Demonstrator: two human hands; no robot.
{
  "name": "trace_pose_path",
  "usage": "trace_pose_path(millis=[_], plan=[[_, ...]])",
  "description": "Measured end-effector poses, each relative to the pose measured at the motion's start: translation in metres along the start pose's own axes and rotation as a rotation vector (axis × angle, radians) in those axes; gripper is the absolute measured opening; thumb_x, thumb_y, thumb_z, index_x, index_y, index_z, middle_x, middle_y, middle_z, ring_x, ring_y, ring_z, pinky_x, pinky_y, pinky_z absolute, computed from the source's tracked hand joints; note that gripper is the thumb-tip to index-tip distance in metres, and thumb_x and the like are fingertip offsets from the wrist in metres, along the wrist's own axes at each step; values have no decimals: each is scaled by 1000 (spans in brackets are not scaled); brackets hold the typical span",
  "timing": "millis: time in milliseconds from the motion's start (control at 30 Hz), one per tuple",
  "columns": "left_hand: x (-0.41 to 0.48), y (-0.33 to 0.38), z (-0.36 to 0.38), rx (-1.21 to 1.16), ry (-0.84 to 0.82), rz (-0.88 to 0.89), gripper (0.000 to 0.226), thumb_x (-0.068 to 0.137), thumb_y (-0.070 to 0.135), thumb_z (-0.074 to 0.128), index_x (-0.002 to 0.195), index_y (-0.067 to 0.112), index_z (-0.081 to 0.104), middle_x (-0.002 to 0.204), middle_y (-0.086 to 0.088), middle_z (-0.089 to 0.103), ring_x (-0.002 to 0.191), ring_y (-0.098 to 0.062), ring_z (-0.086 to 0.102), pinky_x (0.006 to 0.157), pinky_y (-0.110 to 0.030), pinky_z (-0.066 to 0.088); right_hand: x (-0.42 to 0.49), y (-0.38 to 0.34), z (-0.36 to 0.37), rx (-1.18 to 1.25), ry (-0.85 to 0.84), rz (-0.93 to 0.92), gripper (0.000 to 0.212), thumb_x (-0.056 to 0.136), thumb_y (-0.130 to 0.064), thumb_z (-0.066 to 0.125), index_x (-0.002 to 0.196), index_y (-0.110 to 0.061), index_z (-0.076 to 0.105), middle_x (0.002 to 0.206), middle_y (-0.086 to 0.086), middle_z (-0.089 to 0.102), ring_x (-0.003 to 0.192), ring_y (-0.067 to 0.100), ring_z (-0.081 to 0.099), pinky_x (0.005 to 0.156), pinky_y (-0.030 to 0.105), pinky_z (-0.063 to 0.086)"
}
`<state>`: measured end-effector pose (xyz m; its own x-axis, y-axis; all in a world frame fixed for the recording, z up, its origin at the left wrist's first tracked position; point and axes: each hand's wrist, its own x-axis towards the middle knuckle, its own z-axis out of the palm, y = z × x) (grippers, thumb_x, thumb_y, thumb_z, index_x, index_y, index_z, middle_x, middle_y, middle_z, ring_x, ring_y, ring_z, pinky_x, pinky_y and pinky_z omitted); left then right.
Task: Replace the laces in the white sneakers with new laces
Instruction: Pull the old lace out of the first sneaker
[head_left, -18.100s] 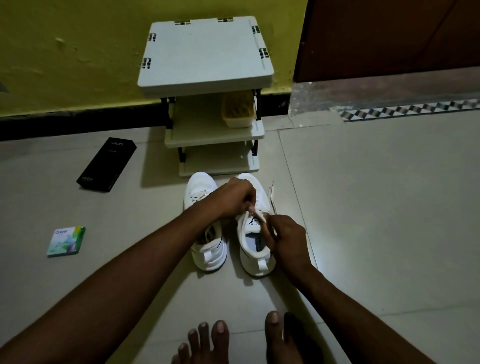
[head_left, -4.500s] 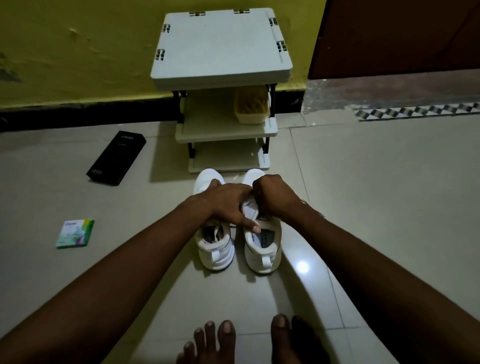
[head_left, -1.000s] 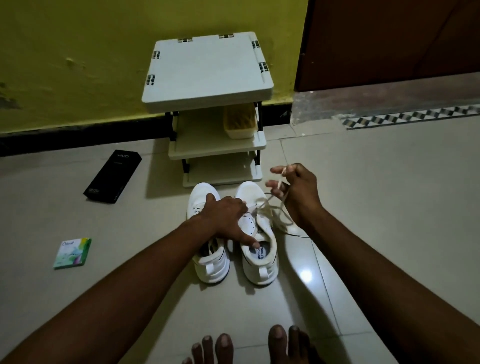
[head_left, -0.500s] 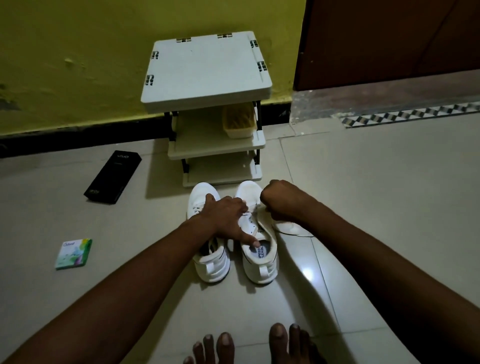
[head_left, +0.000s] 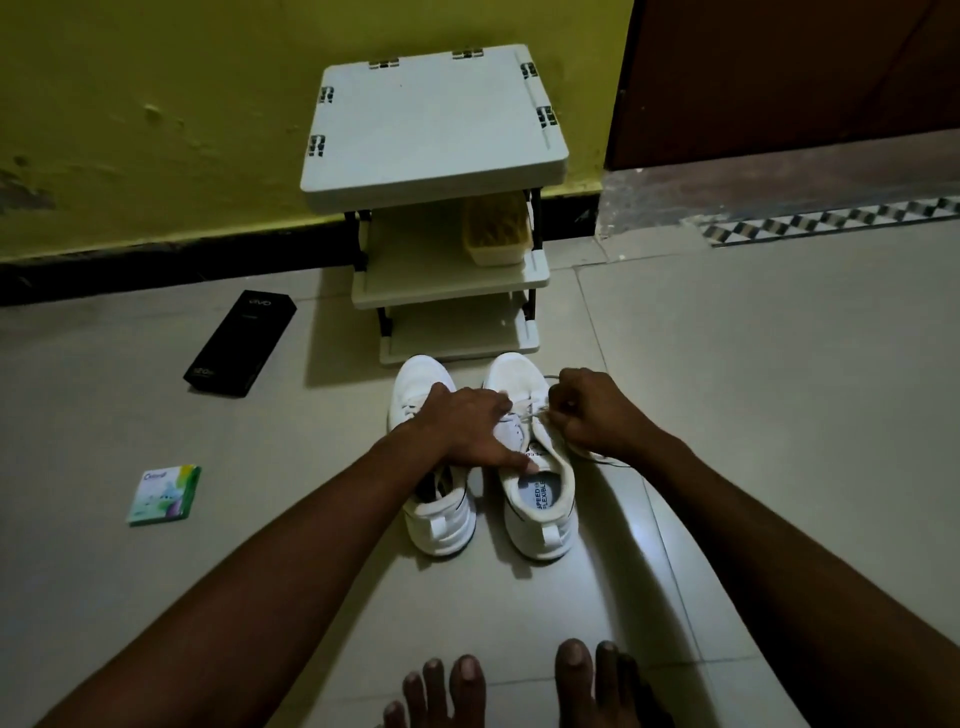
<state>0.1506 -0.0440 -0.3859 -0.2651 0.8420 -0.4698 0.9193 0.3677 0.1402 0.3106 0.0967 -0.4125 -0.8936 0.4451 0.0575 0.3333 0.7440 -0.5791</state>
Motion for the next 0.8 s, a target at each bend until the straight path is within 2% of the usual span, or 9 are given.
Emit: trace_pose_path(millis=[100, 200, 267, 333, 400, 500, 633, 733, 800], plan=[[2, 4, 4, -222, 137, -34, 67, 75, 79, 58, 118, 28, 55, 122, -3, 65, 113, -27, 59, 87, -39, 43, -2, 1, 6, 117, 45, -29, 16, 81, -14, 76, 74, -10, 63, 86, 1, 57, 76, 18, 55, 67, 28, 44], [-5, 20, 10, -365, 311, -44, 51, 72, 66, 59, 99, 24, 53, 107, -1, 53, 100, -23, 56, 82, -38, 48, -1, -5, 8, 243, 57, 17, 7, 78, -6, 71, 76, -12, 69, 88, -7, 71, 79, 11, 64, 74, 27, 52], [-7, 31, 13, -412, 381, -88, 37, 82, 48, 66, 97, 17, 55, 104, -3, 51, 98, -25, 56, 78, -36, 46, 1, -11, 10, 314, 56, 60, 16, 79, -3, 64, 69, -15, 68, 86, -9, 75, 82, 8, 69, 80, 31, 54], [-5, 37, 16, -457, 433, -168, 29, 87, 39, 67, 94, 13, 56, 103, -9, 61, 97, -29, 60, 72, -34, 43, 2, -15, 14, 398, 52, 84, 21, 83, -3, 59, 68, -17, 62, 84, -7, 77, 85, 8, 71, 81, 34, 55], [-5, 38, 17, -480, 461, -243, 25, 87, 38, 67, 91, 14, 57, 102, -13, 66, 94, -32, 63, 69, -32, 41, 3, -18, 18, 454, 55, 112, 20, 87, -4, 53, 69, -14, 52, 83, -5, 77, 87, 11, 73, 81, 38, 56], [-8, 37, 20, -552, 482, -317, 29, 91, 41, 66, 92, 14, 56, 102, -14, 63, 94, -32, 61, 69, -34, 40, 3, -22, 21, 498, 109, 164, 20, 91, -1, 50, 74, -9, 47, 80, 0, 75, 84, 14, 73, 80, 38, 55], [-9, 34, 19, -602, 454, -385, 18, 84, 22, 68, 90, 11, 55, 104, -17, 63, 96, -35, 61, 71, -33, 42, 3, -17, 25, 541, 221, 324, 22, 96, -5, 52, 76, -13, 47, 74, 6, 69, 69, 19, 69, 68, 41, 55], [-7, 29, 17, -647, 423, -416, 19, 83, 21, 66, 94, 8, 57, 105, -19, 63, 97, -38, 62, 70, -33, 41, 0, -3, 19, 734, 318, 440, 21, 99, -1, 50, 80, -8, 44, 70, 10, 61, 55, 21, 62, 59, 43, 54], [-6, 29, 17, -634, 407, -395, 18, 82, 23, 65, 91, 11, 55, 106, -18, 62, 99, -37, 61, 72, -34, 43, -6, 8, 11, 735, 377, 463, 21, 100, -6, 56, 81, -1, 48, 66, 10, 65, 55, 22, 64, 60, 42, 55]])
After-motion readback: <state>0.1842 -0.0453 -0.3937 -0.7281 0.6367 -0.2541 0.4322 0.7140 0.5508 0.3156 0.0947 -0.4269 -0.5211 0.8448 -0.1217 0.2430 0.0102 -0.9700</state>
